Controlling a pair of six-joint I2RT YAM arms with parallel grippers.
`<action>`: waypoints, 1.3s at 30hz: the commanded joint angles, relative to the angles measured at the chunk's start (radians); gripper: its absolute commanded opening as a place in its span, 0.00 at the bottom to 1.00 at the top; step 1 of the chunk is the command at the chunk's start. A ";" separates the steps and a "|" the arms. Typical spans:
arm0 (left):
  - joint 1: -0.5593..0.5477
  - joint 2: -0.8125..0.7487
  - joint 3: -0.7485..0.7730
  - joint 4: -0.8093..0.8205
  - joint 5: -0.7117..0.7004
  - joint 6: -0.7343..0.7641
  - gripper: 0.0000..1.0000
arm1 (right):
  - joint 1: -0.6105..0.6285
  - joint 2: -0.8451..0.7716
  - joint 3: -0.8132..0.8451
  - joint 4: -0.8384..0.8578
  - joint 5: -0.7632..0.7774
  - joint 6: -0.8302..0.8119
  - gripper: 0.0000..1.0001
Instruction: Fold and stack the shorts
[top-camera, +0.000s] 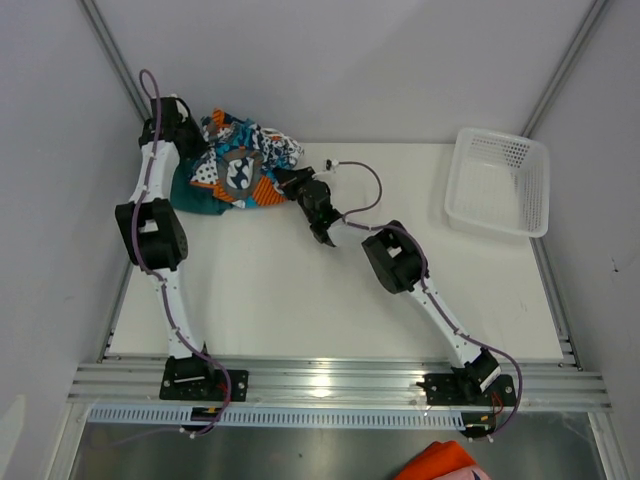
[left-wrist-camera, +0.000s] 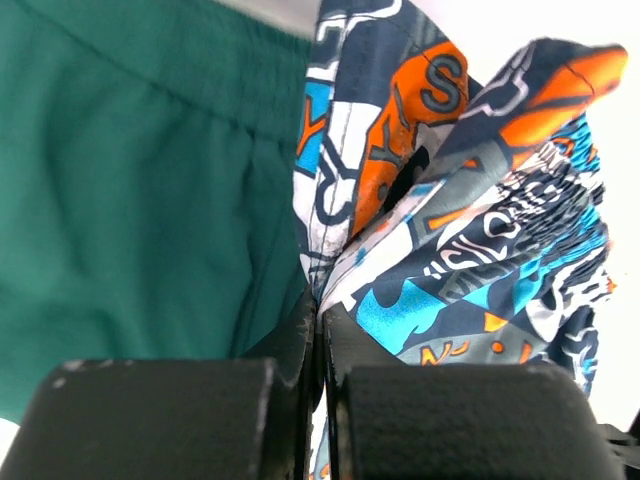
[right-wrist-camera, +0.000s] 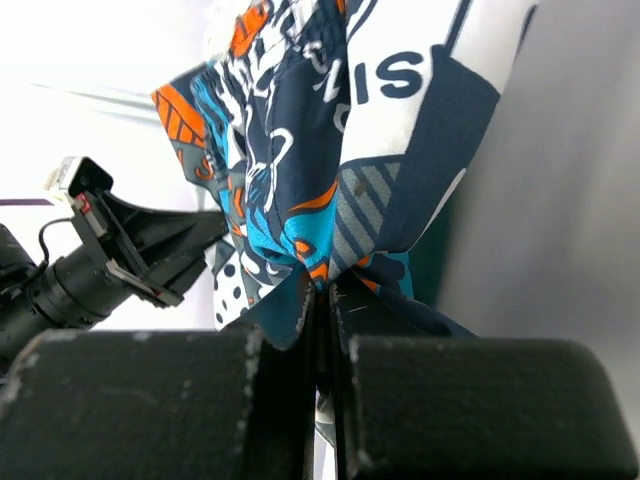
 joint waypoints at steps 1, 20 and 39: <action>-0.035 -0.087 -0.025 0.052 0.022 -0.023 0.00 | -0.039 -0.191 -0.130 0.164 0.046 -0.016 0.00; -0.098 -0.048 -0.023 0.081 0.001 -0.046 0.00 | -0.050 -0.216 -0.235 0.217 0.030 -0.021 0.00; 0.148 0.130 0.216 0.109 -0.118 0.000 0.00 | 0.021 -0.025 -0.004 0.089 -0.084 0.056 1.00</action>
